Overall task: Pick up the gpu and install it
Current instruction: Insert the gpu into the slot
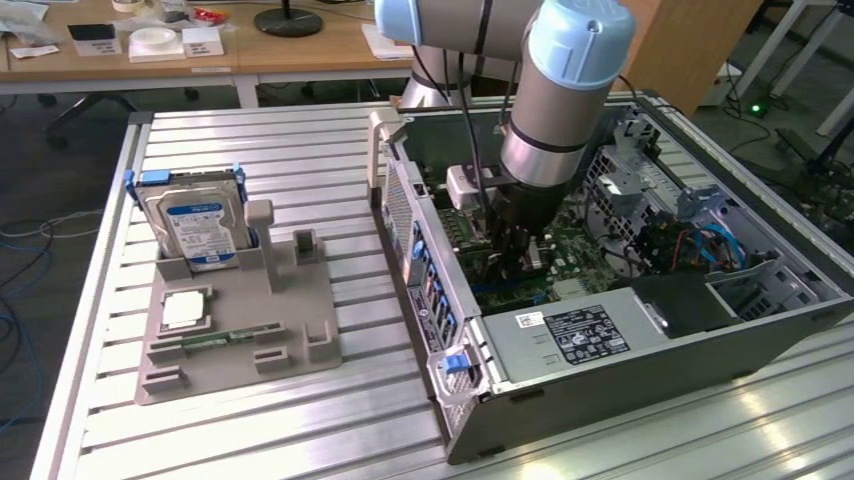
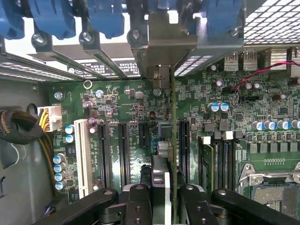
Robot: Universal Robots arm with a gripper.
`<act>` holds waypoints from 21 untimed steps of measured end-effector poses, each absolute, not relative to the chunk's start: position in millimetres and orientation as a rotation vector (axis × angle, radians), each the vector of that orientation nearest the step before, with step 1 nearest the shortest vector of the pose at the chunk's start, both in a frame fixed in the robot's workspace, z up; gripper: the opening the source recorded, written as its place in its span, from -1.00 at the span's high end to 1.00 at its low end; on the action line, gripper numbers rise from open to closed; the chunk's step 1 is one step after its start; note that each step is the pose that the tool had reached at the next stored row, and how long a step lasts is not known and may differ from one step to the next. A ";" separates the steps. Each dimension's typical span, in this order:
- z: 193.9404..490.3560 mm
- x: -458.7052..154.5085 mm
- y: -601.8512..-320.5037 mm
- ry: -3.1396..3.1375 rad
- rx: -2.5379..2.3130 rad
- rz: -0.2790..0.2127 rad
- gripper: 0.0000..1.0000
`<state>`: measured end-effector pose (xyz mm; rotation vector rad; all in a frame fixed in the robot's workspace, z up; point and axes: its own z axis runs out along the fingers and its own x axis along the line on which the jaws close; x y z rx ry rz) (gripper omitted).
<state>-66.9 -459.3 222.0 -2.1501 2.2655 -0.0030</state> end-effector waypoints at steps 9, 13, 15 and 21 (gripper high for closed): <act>224.4 -66.9 -459.2 2.265 -2.150 -0.002 0.44; 224.5 -66.9 -459.3 2.265 -2.150 -0.002 0.44; 224.5 -66.9 -459.3 2.265 -2.150 -0.002 0.44; 224.5 -66.9 -459.2 2.264 -2.151 -0.002 0.44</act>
